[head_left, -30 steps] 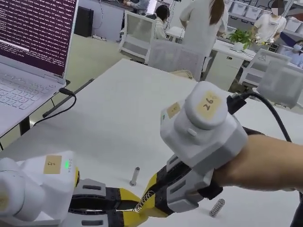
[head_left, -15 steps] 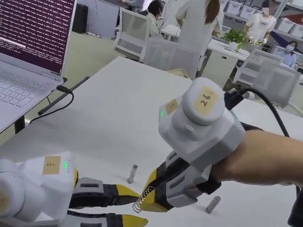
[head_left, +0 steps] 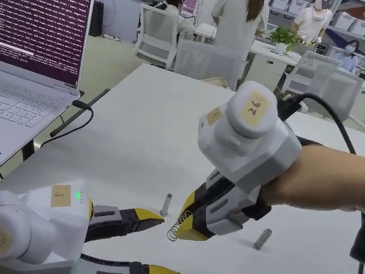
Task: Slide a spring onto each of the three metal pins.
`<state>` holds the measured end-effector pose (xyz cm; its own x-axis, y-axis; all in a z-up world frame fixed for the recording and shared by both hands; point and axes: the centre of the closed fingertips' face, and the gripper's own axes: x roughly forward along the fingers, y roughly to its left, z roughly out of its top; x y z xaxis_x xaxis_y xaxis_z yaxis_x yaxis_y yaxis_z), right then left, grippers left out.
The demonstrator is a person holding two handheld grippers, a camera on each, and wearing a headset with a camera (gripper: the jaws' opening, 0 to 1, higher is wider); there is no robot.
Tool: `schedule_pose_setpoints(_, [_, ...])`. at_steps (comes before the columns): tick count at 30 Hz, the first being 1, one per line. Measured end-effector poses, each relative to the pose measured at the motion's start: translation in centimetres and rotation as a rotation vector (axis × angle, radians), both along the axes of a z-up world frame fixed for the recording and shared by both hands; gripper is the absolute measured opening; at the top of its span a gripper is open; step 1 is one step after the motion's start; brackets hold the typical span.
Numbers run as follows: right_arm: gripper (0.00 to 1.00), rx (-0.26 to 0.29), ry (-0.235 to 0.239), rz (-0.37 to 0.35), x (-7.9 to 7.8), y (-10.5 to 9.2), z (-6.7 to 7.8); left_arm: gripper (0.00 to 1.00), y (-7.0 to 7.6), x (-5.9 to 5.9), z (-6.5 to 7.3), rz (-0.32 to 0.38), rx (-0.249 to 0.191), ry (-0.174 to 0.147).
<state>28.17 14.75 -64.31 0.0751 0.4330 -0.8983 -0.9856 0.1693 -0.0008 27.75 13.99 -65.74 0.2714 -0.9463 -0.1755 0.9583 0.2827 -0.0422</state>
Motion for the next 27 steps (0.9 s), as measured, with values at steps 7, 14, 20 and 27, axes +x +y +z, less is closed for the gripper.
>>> schedule_pose_setpoints(7, [0.08,0.009,-0.016,-0.005,0.5,0.4,0.6,0.55,0.8,0.0,0.2,0.022,0.012,-0.011])
schedule_pose_setpoints(14, [0.08,0.015,-0.029,-0.003,1.2,0.8,1.0,0.59,2.1,0.6,0.5,0.051,0.021,-0.022])
schedule_pose_setpoints(20, [0.08,0.009,-0.040,-0.017,1.9,0.3,1.0,0.60,2.3,1.4,0.4,0.058,0.019,-0.033])
schedule_pose_setpoints(27, [0.08,0.007,-0.057,-0.045,3.1,-0.7,1.3,0.60,2.1,2.0,-0.2,0.064,0.016,-0.037])
